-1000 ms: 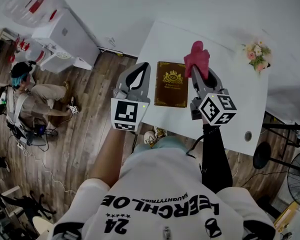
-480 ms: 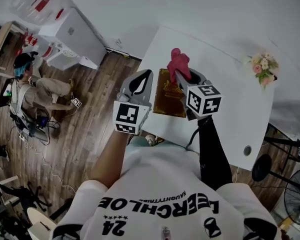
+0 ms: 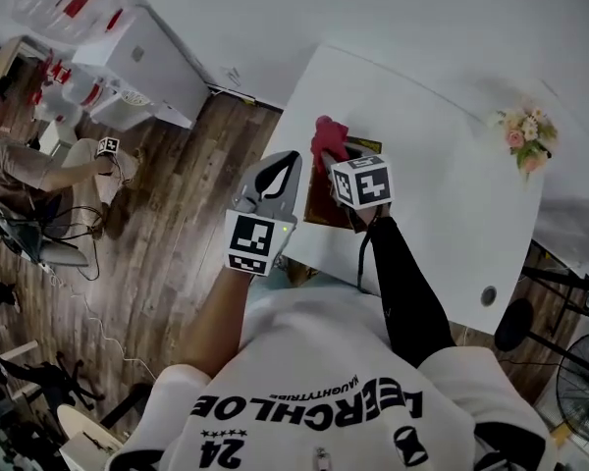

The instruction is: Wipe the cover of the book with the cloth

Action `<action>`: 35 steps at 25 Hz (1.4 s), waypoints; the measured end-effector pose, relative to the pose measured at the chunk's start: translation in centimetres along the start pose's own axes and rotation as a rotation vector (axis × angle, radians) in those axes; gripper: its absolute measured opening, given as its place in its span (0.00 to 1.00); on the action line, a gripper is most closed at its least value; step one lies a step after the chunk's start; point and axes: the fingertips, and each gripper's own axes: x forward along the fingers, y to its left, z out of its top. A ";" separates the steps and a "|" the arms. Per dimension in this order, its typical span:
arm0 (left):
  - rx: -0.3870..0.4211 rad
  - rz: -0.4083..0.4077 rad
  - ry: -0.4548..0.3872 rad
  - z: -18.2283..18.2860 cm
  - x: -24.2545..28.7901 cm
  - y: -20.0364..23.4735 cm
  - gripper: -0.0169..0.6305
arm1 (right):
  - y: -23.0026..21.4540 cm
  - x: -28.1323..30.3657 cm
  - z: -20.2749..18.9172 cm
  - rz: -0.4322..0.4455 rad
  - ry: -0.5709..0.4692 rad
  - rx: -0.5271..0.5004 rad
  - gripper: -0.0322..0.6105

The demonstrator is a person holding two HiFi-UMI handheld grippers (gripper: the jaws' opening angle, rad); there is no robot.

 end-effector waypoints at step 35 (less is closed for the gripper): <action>-0.046 -0.081 0.011 -0.5 2.5 -1.1 0.11 | -10.5 -4.7 -5.0 -0.320 0.012 0.116 0.21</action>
